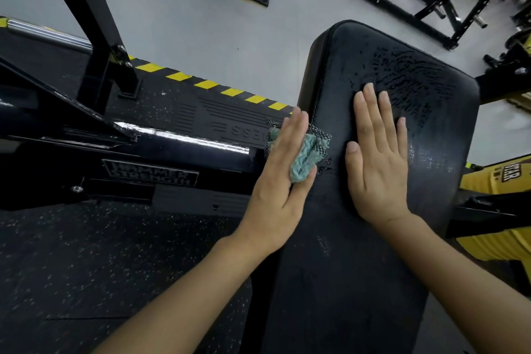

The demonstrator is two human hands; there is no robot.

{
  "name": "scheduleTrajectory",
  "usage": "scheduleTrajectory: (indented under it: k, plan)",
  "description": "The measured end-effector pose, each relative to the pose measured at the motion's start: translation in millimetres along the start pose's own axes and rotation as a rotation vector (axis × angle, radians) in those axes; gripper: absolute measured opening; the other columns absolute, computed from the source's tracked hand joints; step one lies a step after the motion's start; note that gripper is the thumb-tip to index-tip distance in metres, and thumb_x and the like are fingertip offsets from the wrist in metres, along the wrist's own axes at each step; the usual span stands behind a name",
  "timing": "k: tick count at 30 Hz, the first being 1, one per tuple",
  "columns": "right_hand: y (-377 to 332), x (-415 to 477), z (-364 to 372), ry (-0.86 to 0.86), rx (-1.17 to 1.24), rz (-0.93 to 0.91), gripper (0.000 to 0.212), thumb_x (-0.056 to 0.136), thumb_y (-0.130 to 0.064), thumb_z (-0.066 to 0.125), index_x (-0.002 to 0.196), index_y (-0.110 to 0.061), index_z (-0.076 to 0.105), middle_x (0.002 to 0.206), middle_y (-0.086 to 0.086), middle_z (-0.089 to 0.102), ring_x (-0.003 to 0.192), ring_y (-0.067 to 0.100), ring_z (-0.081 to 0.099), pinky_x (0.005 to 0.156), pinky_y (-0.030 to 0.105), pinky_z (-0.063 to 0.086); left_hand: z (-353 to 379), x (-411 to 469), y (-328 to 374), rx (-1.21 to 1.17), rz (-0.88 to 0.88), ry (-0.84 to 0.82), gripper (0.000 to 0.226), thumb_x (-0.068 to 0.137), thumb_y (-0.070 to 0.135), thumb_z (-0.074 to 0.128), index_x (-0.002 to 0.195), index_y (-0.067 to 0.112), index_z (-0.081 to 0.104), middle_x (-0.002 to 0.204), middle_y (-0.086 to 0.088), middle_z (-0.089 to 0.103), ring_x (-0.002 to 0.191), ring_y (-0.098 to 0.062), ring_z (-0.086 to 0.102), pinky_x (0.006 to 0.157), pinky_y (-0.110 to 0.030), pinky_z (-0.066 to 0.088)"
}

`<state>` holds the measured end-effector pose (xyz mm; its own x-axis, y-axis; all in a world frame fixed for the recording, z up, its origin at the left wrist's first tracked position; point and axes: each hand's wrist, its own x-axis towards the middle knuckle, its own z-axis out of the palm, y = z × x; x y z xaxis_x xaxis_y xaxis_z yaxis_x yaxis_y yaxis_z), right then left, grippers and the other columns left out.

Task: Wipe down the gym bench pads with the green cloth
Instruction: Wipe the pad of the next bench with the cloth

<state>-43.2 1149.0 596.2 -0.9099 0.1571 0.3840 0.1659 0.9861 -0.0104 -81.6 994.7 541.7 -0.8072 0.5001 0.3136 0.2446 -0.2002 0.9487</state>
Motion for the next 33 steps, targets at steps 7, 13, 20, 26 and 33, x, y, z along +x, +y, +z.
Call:
scheduleTrajectory:
  k: [7,13,20,26,33]
  plan:
    - [-16.3,-41.4,5.8,-0.013,0.011,0.06,0.058,0.101,-0.032,0.022,0.155,-0.017,0.008,0.163,-0.003,0.008,0.152,0.017,0.004,0.122,0.045,0.004,4.7,9.4,5.0,0.037,0.003,0.018,0.06,0.102,0.022,0.039,0.156,0.014,0.014,0.166,0.003,0.01,0.154,-0.011,0.005,0.126,-0.035,0.01]
    - [-18.7,-47.8,8.9,0.005,0.013,0.068,0.057,0.1,-0.033,0.022,0.155,-0.016,0.014,0.163,-0.002,0.011,0.151,0.018,0.007,0.122,0.046,0.006,1.1,50.0,12.7,0.084,0.026,0.025,0.059,0.104,0.023,0.039,0.156,0.007,0.017,0.166,-0.008,0.01,0.154,-0.016,0.004,0.126,-0.041,0.011]
    - [-19.6,-47.7,9.6,0.019,0.015,0.074,0.057,0.1,-0.034,0.022,0.154,-0.014,0.018,0.162,0.001,0.016,0.151,0.018,0.009,0.122,0.047,0.008,3.8,15.1,6.1,0.169,0.033,0.002,0.062,0.102,0.024,0.04,0.155,0.021,0.007,0.168,-0.003,0.002,0.154,-0.01,0.0,0.122,-0.057,0.014]
    - [-18.9,-47.7,9.8,0.02,0.006,0.069,0.058,0.1,-0.034,0.022,0.154,-0.015,0.018,0.162,0.001,0.017,0.151,0.018,0.01,0.121,0.047,0.009,4.1,-12.1,6.2,0.197,0.027,-0.006,0.064,0.103,0.026,0.044,0.156,0.018,0.01,0.167,0.001,0.005,0.154,-0.011,0.006,0.125,-0.034,0.014]
    - [-18.4,-48.0,10.1,0.022,0.005,0.061,0.058,0.1,-0.035,0.021,0.154,-0.015,0.018,0.162,-0.001,0.014,0.151,0.018,0.009,0.121,0.048,0.009,6.2,-45.5,7.7,0.186,-0.037,-0.012,0.065,0.102,0.025,0.043,0.158,0.016,0.011,0.167,0.008,0.003,0.154,-0.012,0.005,0.123,-0.025,0.012]
